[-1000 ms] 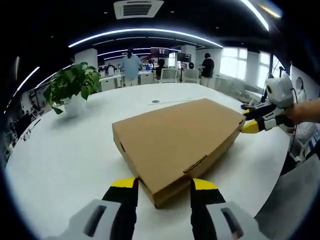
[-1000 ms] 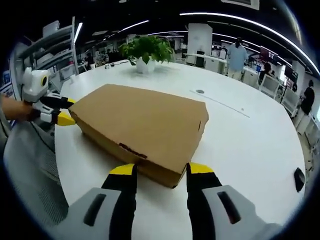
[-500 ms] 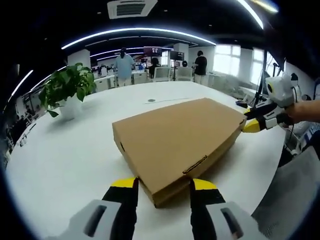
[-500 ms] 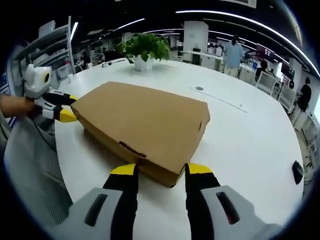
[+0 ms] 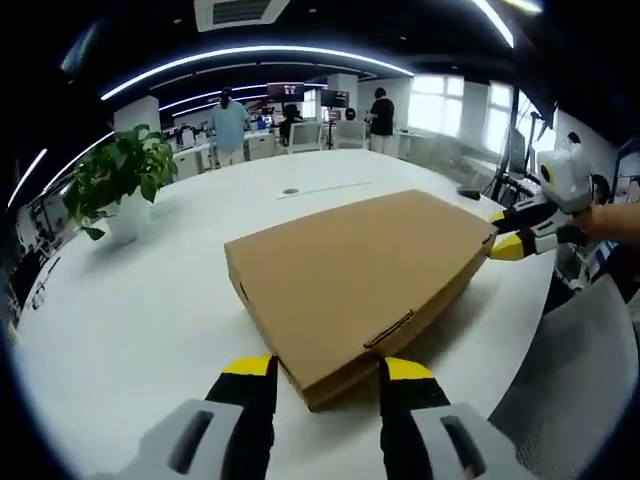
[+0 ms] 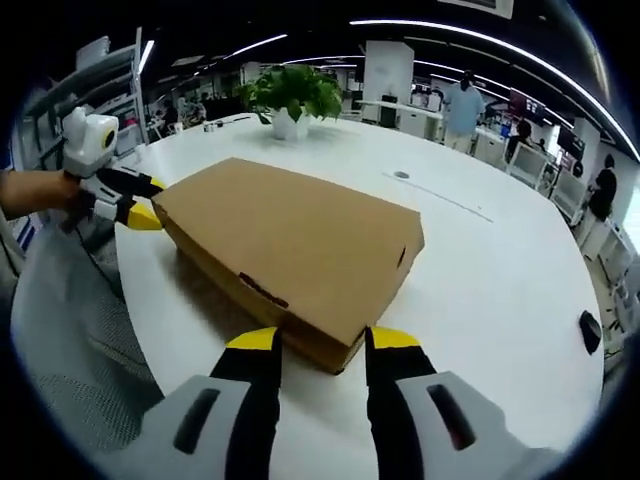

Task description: Operate the shoe box by opening the lid, removing the specified soft item, and placing it in the target area until the item is outside and the box remains undamaged.

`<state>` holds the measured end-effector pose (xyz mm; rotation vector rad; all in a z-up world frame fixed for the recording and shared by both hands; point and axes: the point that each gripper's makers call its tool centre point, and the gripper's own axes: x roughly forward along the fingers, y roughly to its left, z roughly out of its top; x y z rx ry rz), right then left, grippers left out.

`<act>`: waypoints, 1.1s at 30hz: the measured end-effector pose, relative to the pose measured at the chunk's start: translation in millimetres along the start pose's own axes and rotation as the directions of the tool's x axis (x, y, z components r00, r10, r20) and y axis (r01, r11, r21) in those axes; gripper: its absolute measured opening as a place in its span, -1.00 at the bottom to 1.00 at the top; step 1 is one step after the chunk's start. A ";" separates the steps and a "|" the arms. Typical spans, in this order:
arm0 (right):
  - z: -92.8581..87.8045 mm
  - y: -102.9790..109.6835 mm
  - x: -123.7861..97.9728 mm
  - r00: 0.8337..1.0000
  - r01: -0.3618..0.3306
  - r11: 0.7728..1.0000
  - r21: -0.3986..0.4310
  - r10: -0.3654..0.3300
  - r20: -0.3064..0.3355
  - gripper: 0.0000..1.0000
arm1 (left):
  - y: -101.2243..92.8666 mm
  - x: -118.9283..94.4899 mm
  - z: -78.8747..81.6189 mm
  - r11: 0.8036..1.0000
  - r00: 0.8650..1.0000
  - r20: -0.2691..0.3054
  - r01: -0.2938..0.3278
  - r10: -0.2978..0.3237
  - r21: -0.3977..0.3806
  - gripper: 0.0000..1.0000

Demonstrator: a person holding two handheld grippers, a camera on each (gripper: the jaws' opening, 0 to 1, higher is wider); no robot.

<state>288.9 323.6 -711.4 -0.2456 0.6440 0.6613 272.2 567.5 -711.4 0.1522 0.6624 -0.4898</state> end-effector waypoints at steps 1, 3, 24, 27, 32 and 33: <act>0.5 1.5 -1.7 1.000 0.000 1.000 0.000 0.000 0.002 -0.40 | 0.2 -1.0 -0.2 1.000 1.000 -0.004 0.002 -0.002 0.013 -0.18; 1.9 5.8 -5.8 1.000 -0.001 1.000 -0.019 0.001 0.002 -0.40 | 0.4 -3.5 0.8 1.000 1.000 -0.010 0.008 -0.008 0.018 -0.18; 19.9 30.4 -45.2 0.999 0.018 1.000 -0.006 -0.018 0.032 -0.33 | -1.8 -29.5 14.1 0.990 0.997 -0.055 0.067 -0.061 0.120 -0.16; 20.1 33.5 -48.8 0.999 0.021 1.000 -0.008 -0.021 0.031 -0.32 | -3.2 -34.9 14.5 0.988 0.996 -0.067 0.074 -0.065 0.139 -0.18; 20.9 35.5 -54.9 0.999 0.026 1.000 -0.015 -0.026 0.033 -0.33 | -5.8 -41.2 16.6 0.988 0.995 -0.063 0.081 -0.073 0.131 -0.18; 21.4 35.7 -56.0 0.999 0.027 1.000 -0.016 -0.026 0.034 -0.33 | -6.4 -42.3 17.4 0.988 0.995 -0.063 0.081 -0.073 0.132 -0.17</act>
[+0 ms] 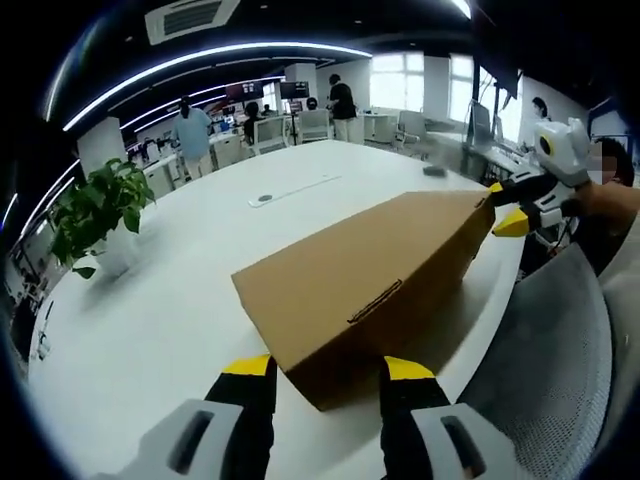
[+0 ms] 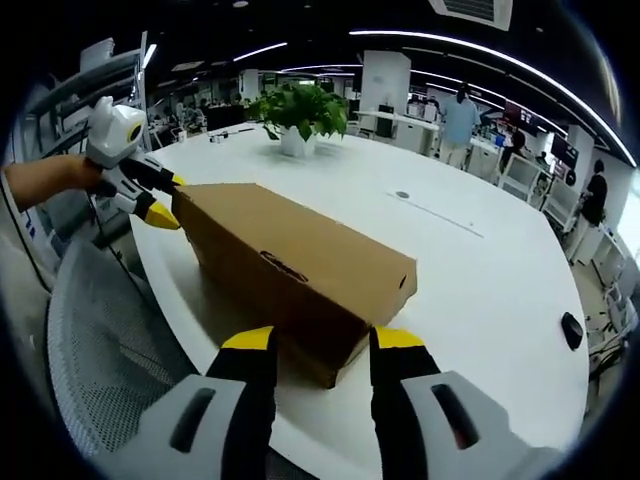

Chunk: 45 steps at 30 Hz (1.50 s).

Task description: Operate the shoe box by opening the lid, removing the specified soft item, and placing it in the target area until the item is outside and the box remains undamaged.

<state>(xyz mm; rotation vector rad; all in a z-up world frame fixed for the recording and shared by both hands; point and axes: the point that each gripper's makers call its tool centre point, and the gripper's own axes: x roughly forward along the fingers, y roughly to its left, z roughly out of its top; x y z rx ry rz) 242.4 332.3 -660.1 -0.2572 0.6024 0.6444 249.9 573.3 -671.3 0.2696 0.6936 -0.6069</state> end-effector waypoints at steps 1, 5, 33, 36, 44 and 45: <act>1.4 0.1 -2.0 1.000 0.001 1.000 -0.001 -0.001 0.003 -0.33 | -0.5 -1.3 1.1 1.000 1.000 0.002 -0.001 0.001 0.001 -0.18; 5.2 -0.1 -7.2 1.000 0.004 1.000 -0.001 -0.004 0.008 -0.34 | -1.8 -6.5 4.0 1.000 1.000 0.002 0.009 -0.009 -0.010 -0.19; 57.0 -20.7 -20.8 0.995 0.049 0.997 -0.059 -0.043 0.093 -0.34 | 7.4 -35.9 54.7 1.000 0.993 0.116 -0.007 0.010 -0.021 -0.30; 62.5 -24.0 -19.7 0.994 0.054 0.996 -0.072 -0.046 0.099 -0.34 | 9.8 -36.0 59.8 1.000 0.992 0.126 -0.013 0.015 -0.017 -0.30; 76.0 -34.3 -15.2 0.992 0.062 0.993 -0.098 -0.050 0.117 -0.37 | 24.0 -33.2 76.3 0.999 0.987 0.157 -0.039 0.041 -0.018 -0.36; 77.2 -35.6 -14.6 0.992 0.063 0.993 -0.099 -0.051 0.119 -0.37 | 25.7 -32.8 77.5 0.999 0.986 0.160 -0.043 0.045 -0.018 -0.38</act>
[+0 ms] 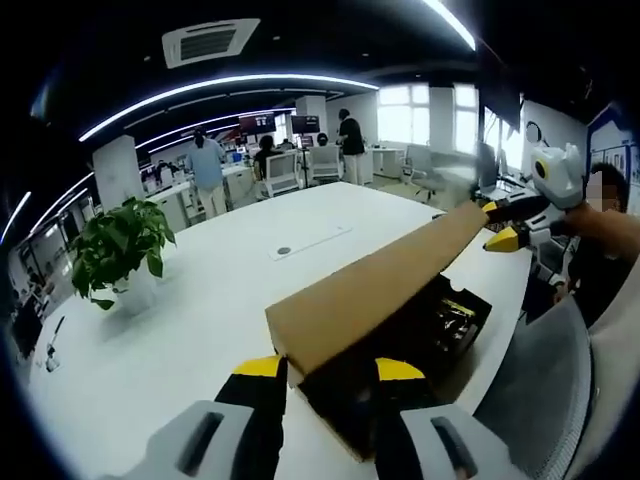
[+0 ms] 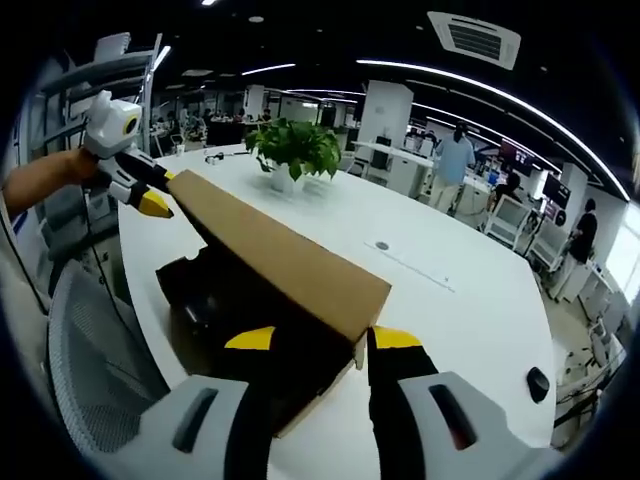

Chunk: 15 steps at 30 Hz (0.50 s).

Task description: Operate the shoe box by opening the lid, removing the specified soft item, and placing it in the target area until the item is outside and the box remains undamaged.

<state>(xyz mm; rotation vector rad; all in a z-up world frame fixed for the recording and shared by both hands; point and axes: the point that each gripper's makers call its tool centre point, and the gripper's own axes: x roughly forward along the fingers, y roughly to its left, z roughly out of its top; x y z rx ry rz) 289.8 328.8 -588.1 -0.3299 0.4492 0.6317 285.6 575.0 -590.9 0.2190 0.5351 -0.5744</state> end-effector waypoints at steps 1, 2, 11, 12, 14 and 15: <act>1.9 -2.2 1.3 1.000 0.002 1.000 -0.004 -0.002 0.003 -0.38 | 2.5 0.9 2.0 1.000 1.000 0.005 -0.006 0.006 0.001 -0.40; 3.1 -3.7 2.1 1.000 0.004 1.000 -0.007 -0.004 0.005 -0.39 | 4.1 1.6 3.4 1.000 1.000 0.008 -0.009 0.009 0.000 -0.42; 15.3 -19.3 12.2 0.999 0.014 1.000 -0.022 -0.013 0.029 -0.44 | 18.7 9.9 18.5 0.999 0.998 0.043 -0.040 0.041 -0.028 -0.48; 16.1 -20.5 13.0 0.999 0.015 1.000 -0.022 -0.014 0.031 -0.44 | 20.1 10.7 19.6 0.999 0.998 0.045 -0.042 0.044 -0.031 -0.50; 18.7 -23.3 15.1 0.999 0.016 1.000 -0.016 -0.015 0.037 -0.44 | 24.4 12.7 22.2 0.998 0.997 0.050 -0.052 0.053 -0.037 -0.54; 19.6 -24.9 16.4 0.999 0.017 1.000 -0.015 -0.016 0.039 -0.45 | 25.8 13.5 23.1 0.998 0.997 0.052 -0.054 0.056 -0.037 -0.55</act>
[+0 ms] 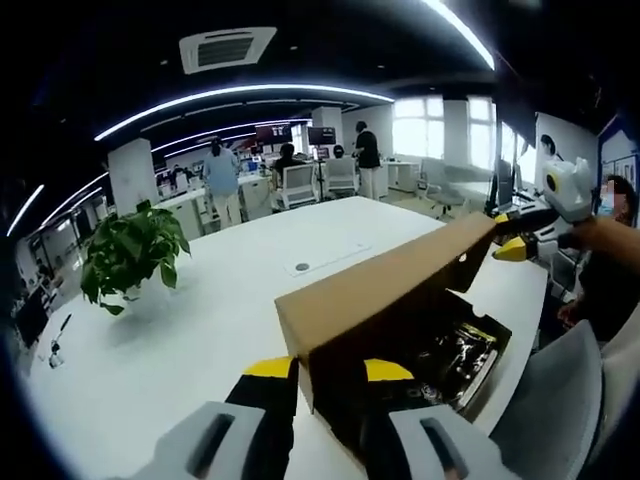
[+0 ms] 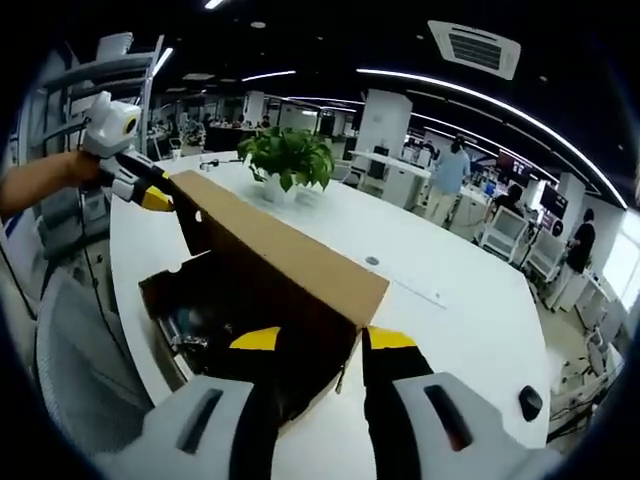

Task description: Operate the shoe box by opening the lid, removing the specified soft item, and placing it in the target area until the item is outside and the box remains undamaged.

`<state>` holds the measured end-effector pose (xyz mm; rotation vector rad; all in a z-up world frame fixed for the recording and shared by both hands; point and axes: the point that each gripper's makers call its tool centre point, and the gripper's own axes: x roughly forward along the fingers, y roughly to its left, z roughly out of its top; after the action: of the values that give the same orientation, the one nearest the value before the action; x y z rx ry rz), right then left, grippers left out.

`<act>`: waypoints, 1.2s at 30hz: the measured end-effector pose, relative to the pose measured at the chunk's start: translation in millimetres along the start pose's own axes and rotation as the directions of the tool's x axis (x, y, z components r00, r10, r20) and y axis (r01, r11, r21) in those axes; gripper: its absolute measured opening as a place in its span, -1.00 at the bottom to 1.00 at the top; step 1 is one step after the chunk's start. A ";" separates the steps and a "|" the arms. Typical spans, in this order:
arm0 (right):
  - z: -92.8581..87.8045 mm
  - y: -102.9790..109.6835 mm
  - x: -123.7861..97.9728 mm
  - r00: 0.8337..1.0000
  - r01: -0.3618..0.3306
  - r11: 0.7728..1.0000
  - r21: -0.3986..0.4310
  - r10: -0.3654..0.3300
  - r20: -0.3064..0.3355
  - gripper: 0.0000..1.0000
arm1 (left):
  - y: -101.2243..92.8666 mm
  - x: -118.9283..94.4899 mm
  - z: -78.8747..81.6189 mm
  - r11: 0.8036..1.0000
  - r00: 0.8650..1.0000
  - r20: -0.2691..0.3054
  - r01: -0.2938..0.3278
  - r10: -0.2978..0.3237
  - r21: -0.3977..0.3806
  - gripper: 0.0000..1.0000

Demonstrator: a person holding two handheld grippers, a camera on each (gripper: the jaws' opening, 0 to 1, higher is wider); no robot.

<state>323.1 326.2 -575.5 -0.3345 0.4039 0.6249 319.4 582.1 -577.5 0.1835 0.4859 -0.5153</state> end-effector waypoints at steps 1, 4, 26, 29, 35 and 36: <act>0.7 -1.1 0.9 1.000 0.001 1.000 -0.001 -0.001 0.002 -0.46 | 2.5 1.4 1.4 1.000 1.000 0.003 -0.007 0.007 -0.003 -0.57; 2.9 -5.2 3.9 1.000 0.003 1.000 -0.005 -0.003 0.004 -0.48 | 7.5 4.3 4.1 1.000 1.000 0.006 -0.023 0.023 -0.006 -0.64; 5.9 -26.9 26.4 0.999 0.042 0.999 0.029 -0.042 0.011 -0.57 | 37.0 24.4 19.0 0.986 0.991 0.012 -0.131 0.133 -0.102 -0.94; -4.1 -28.0 28.0 0.999 0.053 0.998 0.031 -0.053 -0.005 -0.56 | 38.8 27.9 20.6 0.986 0.990 0.011 -0.136 0.138 -0.097 -0.94; -25.0 -30.0 31.6 0.997 0.062 0.997 0.036 -0.060 -0.043 -0.63 | 42.7 33.0 22.7 0.986 0.990 0.011 -0.137 0.139 -0.095 -0.94; -28.1 -30.5 32.4 0.997 0.066 0.997 0.035 -0.064 -0.049 -0.63 | 43.0 33.6 22.9 0.986 0.990 0.011 -0.138 0.140 -0.094 -0.94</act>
<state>358.7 307.2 -609.4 -0.3266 0.4484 0.5460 376.2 598.0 -571.9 0.1226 0.4757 -0.3569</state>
